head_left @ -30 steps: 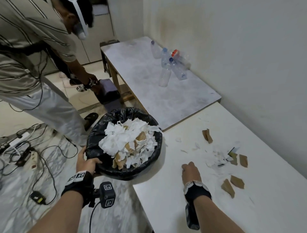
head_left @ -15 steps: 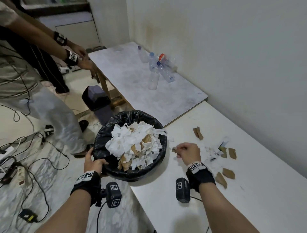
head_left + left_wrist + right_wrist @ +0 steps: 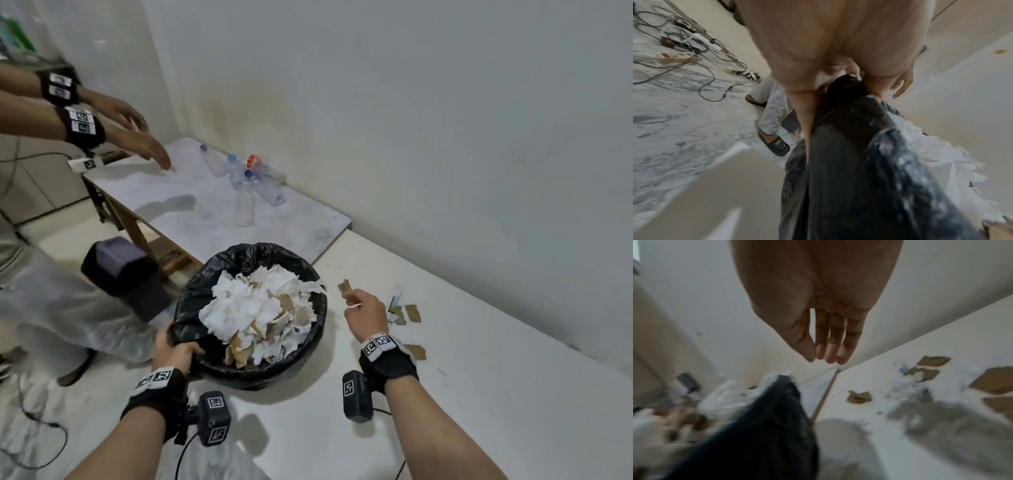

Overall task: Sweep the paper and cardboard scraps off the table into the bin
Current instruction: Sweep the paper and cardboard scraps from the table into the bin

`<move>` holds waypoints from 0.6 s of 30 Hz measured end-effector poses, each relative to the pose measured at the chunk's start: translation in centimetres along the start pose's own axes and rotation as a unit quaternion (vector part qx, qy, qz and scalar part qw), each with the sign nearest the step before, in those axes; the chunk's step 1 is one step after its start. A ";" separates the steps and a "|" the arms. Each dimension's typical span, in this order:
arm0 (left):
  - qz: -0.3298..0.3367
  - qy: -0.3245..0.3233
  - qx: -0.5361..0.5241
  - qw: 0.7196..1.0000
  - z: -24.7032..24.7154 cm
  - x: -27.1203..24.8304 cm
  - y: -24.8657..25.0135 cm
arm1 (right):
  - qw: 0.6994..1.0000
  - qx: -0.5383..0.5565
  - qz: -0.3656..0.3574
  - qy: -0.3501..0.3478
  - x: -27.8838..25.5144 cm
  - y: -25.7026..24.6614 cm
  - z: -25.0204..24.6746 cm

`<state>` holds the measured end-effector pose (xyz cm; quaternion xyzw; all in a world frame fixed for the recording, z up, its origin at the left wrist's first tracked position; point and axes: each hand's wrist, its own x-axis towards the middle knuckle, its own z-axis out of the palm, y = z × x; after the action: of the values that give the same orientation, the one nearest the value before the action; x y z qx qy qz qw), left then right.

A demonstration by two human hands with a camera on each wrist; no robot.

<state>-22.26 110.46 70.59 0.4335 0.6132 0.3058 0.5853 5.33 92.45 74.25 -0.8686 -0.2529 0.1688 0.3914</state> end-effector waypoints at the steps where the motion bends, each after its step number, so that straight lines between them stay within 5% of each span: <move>1: 0.003 -0.007 -0.006 1.000 1.3 0.6 0.5 | 0.999 -0.023 0.026 0.007 1.3 1.8 -0.9; 8: 0.006 -0.028 0.044 0.999 9.9 5.7 1.1 | 0.948 -0.234 0.147 -0.155 9.3 12.2 -1.4; 16: -0.015 -0.027 0.032 0.999 14.6 9.1 2.0 | 0.864 -0.435 0.097 -0.233 12.6 13.3 3.5; 18: -0.016 -0.034 0.022 0.999 14.9 9.7 2.5 | 0.864 -0.426 0.107 -0.245 12.6 13.3 4.5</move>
<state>-6.61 118.25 66.50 0.4471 0.6063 0.2678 0.6006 17.44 94.78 60.02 -0.9032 -0.2937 0.2926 -0.1115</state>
